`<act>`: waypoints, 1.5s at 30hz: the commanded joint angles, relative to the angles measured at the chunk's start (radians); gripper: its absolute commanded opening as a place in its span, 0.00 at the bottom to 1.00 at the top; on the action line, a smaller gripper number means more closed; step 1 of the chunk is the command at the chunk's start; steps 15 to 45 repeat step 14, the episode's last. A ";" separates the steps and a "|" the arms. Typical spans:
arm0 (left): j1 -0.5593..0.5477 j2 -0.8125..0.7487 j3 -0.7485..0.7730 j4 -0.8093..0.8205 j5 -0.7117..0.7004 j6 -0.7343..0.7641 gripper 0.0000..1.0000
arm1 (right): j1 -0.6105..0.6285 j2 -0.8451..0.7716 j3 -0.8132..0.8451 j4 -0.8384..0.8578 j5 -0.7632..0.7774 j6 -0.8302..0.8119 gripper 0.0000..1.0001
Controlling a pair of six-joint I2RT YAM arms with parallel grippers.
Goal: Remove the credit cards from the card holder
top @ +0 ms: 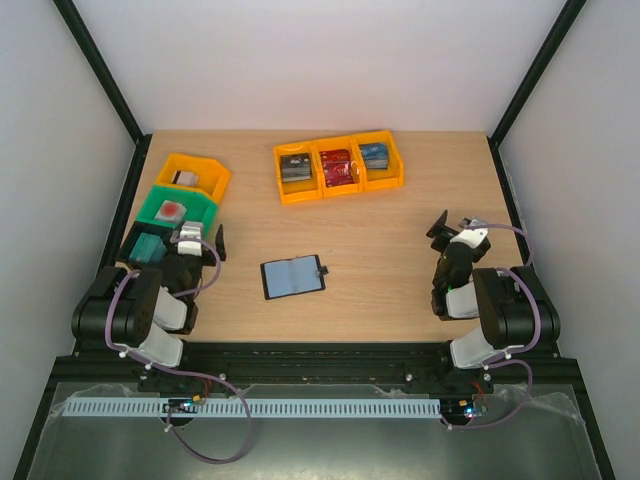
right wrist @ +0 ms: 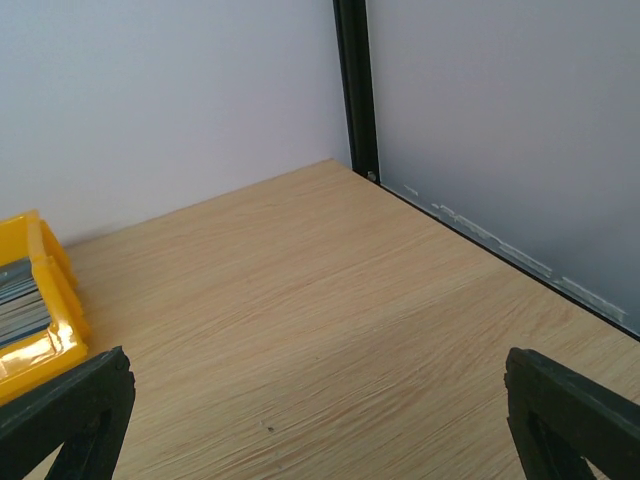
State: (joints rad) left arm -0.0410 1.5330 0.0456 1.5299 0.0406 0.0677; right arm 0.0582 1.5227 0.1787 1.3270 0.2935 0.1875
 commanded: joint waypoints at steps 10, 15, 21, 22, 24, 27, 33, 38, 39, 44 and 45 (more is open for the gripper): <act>0.000 -0.005 0.123 -0.122 -0.092 -0.048 1.00 | -0.004 0.006 0.015 0.004 0.047 0.014 0.99; 0.000 -0.007 0.107 -0.097 -0.079 -0.044 0.99 | -0.004 0.006 0.015 0.003 0.048 0.014 0.98; 0.000 -0.007 0.107 -0.097 -0.079 -0.044 0.99 | -0.004 0.006 0.015 0.003 0.048 0.014 0.98; 0.000 -0.007 0.107 -0.097 -0.079 -0.044 0.99 | -0.004 0.006 0.015 0.003 0.048 0.014 0.98; 0.000 -0.007 0.107 -0.097 -0.079 -0.044 0.99 | -0.004 0.006 0.015 0.003 0.048 0.014 0.98; 0.000 -0.007 0.107 -0.097 -0.079 -0.044 0.99 | -0.004 0.006 0.015 0.003 0.048 0.014 0.98; 0.000 -0.007 0.107 -0.097 -0.079 -0.044 0.99 | -0.004 0.006 0.015 0.003 0.048 0.014 0.98; 0.000 -0.007 0.107 -0.097 -0.079 -0.044 0.99 | -0.004 0.006 0.015 0.003 0.048 0.014 0.98; 0.000 -0.007 0.107 -0.097 -0.079 -0.044 0.99 | -0.004 0.006 0.015 0.003 0.048 0.014 0.98; 0.000 -0.007 0.107 -0.097 -0.079 -0.044 0.99 | -0.004 0.006 0.015 0.003 0.048 0.014 0.98; 0.000 -0.007 0.107 -0.097 -0.079 -0.044 0.99 | -0.004 0.006 0.015 0.003 0.048 0.014 0.98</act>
